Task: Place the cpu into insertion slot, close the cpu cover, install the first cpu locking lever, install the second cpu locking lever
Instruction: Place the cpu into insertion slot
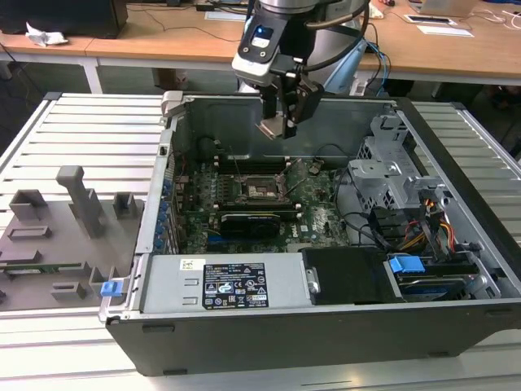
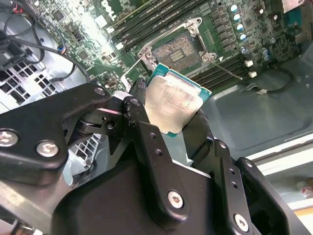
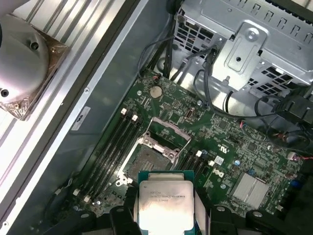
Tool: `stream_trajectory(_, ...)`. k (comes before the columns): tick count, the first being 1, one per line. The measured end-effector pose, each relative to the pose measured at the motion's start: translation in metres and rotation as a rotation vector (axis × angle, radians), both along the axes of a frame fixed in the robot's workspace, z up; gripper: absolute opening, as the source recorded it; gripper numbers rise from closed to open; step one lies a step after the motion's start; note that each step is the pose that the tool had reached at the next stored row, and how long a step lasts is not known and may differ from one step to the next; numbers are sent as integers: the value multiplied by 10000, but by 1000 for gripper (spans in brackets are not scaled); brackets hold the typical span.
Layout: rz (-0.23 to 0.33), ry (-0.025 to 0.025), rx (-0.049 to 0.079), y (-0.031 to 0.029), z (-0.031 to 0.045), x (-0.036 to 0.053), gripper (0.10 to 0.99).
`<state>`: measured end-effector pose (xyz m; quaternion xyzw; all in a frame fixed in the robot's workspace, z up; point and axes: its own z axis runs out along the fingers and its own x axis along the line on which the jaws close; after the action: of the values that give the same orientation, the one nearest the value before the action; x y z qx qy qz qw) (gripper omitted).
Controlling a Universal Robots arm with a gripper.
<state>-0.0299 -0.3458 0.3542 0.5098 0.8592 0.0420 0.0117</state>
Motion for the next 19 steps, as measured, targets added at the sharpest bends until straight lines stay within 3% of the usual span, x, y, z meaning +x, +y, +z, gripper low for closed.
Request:
stream_trajectory(10,-961,10,0,0,-47,-27,541)
stream_trajectory(19,-2145,15,0,0,-83,-33,541)
